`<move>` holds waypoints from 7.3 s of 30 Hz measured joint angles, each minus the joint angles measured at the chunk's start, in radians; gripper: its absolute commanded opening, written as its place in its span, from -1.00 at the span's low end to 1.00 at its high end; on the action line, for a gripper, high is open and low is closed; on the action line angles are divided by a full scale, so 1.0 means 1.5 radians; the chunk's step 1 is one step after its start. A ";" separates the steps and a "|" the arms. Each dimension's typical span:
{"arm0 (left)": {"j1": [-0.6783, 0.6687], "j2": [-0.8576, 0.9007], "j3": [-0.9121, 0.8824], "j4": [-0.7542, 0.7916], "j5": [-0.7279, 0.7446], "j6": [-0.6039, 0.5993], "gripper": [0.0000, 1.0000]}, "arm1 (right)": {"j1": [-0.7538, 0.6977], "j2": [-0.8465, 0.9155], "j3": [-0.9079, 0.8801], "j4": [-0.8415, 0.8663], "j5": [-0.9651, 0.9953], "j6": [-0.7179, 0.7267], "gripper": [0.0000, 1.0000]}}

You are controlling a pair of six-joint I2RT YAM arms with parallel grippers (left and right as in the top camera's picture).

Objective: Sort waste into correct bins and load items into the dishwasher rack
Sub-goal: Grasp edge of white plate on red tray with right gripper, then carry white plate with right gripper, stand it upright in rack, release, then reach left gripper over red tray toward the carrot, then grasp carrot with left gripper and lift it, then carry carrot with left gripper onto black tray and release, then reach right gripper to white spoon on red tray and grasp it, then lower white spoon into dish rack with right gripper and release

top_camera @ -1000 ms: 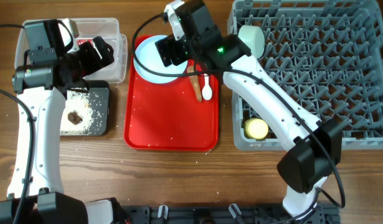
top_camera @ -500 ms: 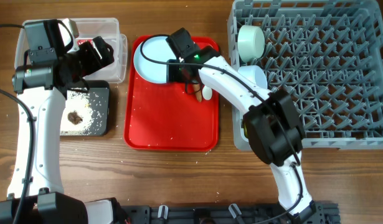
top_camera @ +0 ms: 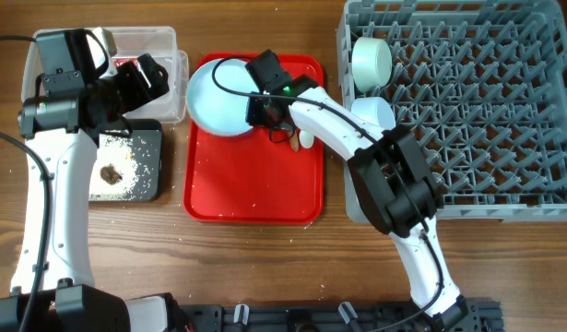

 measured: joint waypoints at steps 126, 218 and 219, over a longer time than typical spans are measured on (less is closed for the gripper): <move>-0.341 0.111 0.016 -0.137 -0.340 -0.219 -0.84 | -0.438 -0.541 -0.067 -0.244 0.040 -0.451 1.00; -0.034 -0.046 -0.174 0.039 -0.159 -0.182 1.00 | -0.143 -0.367 -0.046 -0.226 0.090 -0.318 -0.91; -0.034 -0.046 -0.175 0.039 -0.159 -0.182 1.00 | -0.178 -0.401 -0.042 -0.251 0.091 -0.305 -0.91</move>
